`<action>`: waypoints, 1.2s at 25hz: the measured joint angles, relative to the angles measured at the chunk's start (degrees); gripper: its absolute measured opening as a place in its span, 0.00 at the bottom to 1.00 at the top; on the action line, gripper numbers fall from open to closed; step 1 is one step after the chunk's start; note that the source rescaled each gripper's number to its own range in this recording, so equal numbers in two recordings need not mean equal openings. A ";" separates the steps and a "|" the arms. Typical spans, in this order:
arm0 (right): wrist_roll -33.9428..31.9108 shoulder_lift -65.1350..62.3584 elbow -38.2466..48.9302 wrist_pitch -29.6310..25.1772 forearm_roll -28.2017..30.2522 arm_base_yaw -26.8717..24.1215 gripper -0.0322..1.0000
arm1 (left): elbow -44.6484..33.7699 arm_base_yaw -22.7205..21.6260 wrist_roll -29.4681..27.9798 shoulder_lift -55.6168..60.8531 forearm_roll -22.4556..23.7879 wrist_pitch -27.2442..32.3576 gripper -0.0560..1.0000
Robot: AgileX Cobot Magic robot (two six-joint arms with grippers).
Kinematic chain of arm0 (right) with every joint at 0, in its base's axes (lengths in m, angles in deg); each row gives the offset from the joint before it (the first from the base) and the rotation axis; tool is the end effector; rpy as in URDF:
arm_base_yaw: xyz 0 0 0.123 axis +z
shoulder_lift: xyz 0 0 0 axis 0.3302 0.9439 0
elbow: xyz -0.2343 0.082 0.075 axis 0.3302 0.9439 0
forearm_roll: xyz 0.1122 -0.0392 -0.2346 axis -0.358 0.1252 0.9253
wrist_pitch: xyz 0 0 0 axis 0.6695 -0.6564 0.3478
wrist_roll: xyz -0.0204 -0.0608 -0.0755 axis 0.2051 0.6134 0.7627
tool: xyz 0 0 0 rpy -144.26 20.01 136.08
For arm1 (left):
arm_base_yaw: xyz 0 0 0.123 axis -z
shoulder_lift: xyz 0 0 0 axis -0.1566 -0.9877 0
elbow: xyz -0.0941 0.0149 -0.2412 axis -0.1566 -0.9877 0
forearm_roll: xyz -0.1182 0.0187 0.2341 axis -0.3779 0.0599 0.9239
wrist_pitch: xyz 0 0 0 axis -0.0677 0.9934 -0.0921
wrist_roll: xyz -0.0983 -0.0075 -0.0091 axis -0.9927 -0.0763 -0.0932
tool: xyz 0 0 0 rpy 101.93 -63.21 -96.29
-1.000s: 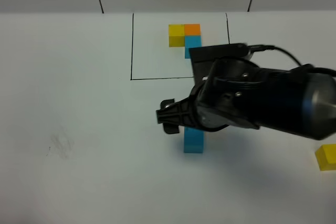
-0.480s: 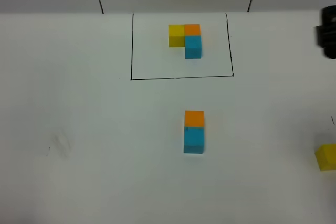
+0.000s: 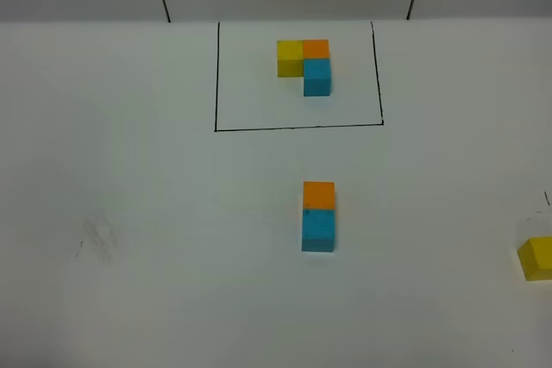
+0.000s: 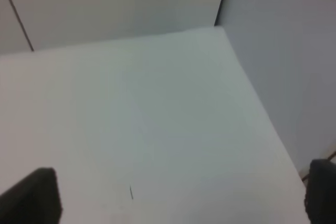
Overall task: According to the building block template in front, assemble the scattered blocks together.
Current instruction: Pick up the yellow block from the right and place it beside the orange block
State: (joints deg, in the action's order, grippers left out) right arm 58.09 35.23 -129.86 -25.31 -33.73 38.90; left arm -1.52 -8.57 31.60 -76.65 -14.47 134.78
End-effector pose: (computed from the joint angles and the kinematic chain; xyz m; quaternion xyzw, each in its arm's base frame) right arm 0.1395 -0.0038 0.4102 0.1070 0.8742 -0.0906 0.4649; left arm 0.0361 -0.0011 0.2801 0.0035 0.8525 -0.0067 0.5226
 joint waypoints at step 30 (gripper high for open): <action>32.70 29.47 22.25 21.18 -30.41 -25.20 0.88 | 0.00 0.00 0.00 0.00 0.00 0.00 0.59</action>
State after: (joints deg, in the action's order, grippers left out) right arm 90.79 64.70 -107.61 -4.13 -64.14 13.69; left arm -1.52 -8.57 31.60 -76.65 -14.47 134.78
